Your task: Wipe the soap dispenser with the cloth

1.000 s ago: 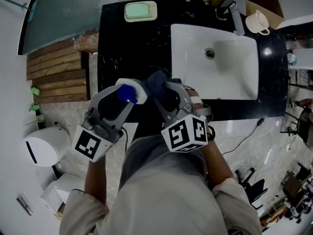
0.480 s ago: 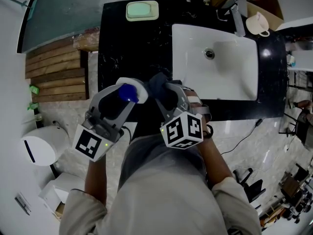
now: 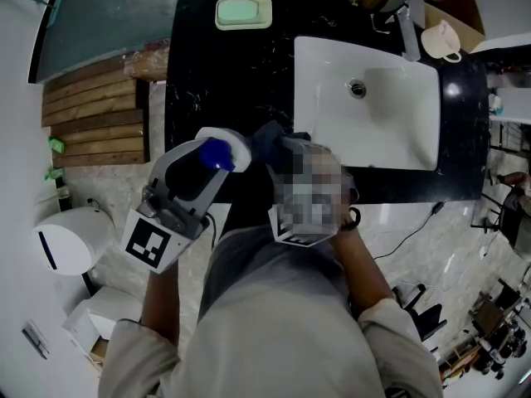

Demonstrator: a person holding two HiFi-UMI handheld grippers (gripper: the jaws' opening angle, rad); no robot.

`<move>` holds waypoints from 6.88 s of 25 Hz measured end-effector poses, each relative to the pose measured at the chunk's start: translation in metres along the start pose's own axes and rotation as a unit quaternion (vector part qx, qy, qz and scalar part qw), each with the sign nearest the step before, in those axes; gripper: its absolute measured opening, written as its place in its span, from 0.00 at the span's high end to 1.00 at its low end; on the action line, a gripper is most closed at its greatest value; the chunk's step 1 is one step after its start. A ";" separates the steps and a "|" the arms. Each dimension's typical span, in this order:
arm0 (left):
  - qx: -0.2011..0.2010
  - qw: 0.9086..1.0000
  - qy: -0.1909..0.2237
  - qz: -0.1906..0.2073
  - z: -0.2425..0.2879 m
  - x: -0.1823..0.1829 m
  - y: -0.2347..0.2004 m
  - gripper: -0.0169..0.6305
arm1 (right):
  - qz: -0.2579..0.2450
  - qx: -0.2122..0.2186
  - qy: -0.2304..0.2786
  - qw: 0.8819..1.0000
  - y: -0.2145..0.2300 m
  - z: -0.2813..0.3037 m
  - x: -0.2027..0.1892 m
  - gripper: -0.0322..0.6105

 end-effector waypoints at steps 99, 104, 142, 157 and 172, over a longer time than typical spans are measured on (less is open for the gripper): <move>-0.003 1.000 0.028 -0.002 0.000 -0.003 -0.001 0.78 | 0.041 -0.039 0.080 0.995 0.028 -0.067 0.038 0.77; -0.005 1.000 0.027 -0.003 0.000 -0.004 -0.001 0.78 | 0.041 -0.044 0.087 0.994 0.031 -0.073 0.044 0.77; -0.004 0.999 0.032 -0.012 0.001 -0.004 -0.002 0.78 | 0.050 -0.005 0.101 0.994 0.014 -0.078 0.042 0.77; -0.007 0.999 0.037 -0.015 0.001 -0.005 -0.003 0.78 | 0.057 0.007 0.077 0.995 0.012 -0.059 0.029 0.77; -0.006 0.999 0.037 -0.016 0.000 -0.005 -0.002 0.78 | 0.070 0.031 0.062 0.995 0.009 -0.039 0.019 0.77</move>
Point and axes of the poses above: the fingertips, and each gripper's own axes: z forward along the fingers, y to its right, x out of its top, the point moved 9 cm from there along -z, backward along the fingers, and after that the axes turned 1 degree about x, right-handed, at the moved point
